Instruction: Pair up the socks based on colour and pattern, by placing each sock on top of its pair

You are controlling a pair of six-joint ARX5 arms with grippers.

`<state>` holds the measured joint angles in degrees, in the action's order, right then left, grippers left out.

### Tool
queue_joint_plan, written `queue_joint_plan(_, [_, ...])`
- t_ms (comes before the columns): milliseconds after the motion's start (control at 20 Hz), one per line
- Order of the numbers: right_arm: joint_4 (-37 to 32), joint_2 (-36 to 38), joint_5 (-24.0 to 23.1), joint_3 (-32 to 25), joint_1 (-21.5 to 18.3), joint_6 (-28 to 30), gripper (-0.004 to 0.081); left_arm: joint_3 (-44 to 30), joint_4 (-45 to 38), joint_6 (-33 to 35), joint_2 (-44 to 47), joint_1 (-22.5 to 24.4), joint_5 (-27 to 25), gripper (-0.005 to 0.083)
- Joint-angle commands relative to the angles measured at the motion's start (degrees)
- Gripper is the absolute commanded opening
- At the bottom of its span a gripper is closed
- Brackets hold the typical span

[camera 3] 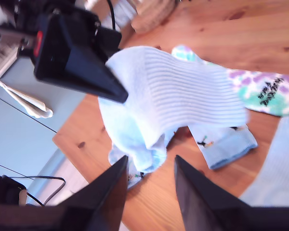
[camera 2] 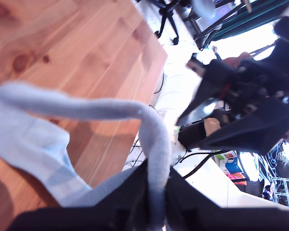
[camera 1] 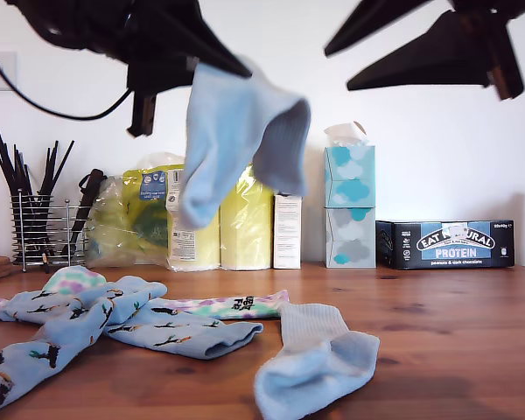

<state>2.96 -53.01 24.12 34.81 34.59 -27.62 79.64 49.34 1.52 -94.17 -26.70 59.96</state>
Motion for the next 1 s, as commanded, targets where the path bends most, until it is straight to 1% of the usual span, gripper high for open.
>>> queue_joint_plan(0, [-3.0,-2.2,1.4,0.2,0.3,-3.0,0.0318,0.4,-0.2,-0.1,1.3,-0.6,1.4,-0.0024])
queue_joint_plan(150, [-8.1,-6.0,1.5,0.2,0.3,-6.7,0.0318,0.5,-0.3,0.0,1.6,-1.9,4.0,-0.0024])
queue_joint_plan(250, [-11.4,-7.8,1.5,0.2,0.3,-8.0,0.0317,0.5,-0.3,0.0,1.6,-2.5,5.5,-0.0024])
queue_joint_plan(300, [-12.9,-8.3,1.8,0.2,0.3,-8.6,0.0317,0.5,-0.3,0.0,1.6,-2.8,5.5,-0.0024])
queue_joint_plan(400, [-13.7,-8.3,2.4,0.4,0.3,-8.6,0.0305,0.5,-0.3,0.1,1.6,-3.0,5.3,-0.0024])
queue_joint_plan(450, [-14.1,-8.3,2.4,0.4,0.3,-8.6,0.0265,0.5,-0.2,0.1,1.6,-3.0,4.6,-0.0024])
queue_joint_plan(500, [-14.5,-8.3,2.5,0.5,0.2,-8.6,0.0193,0.5,-0.2,0.5,1.6,-3.0,3.3,-0.0024])
queue_joint_plan(550, [-14.8,-8.2,3.1,0.7,0.2,-8.6,0.0114,0.5,-0.2,0.4,1.6,-3.0,0.8,-0.0024])
queue_joint_plan(650, [-16.6,-8.2,5.3,0.8,0.2,-8.6,-0.0018,0.5,-0.3,0.4,1.6,-3.0,-2.9,-0.0024])
queue_joint_plan(850, [-16.8,-8.1,6.5,1.7,0.2,-8.6,-0.0013,0.5,-0.2,0.4,1.6,-3.0,-8.3,-0.0024])
queue_joint_plan(900, [-15.9,-8.1,6.7,1.7,0.1,-8.5,-0.0013,0.5,-0.1,0.4,1.6,-3.0,-9.6,-0.0002])
queue_joint_plan(950, [-13.8,-8.2,6.7,1.7,-0.2,-8.3,-0.0013,0.5,-0.2,0.4,1.6,-3.0,-11.0,0.007])
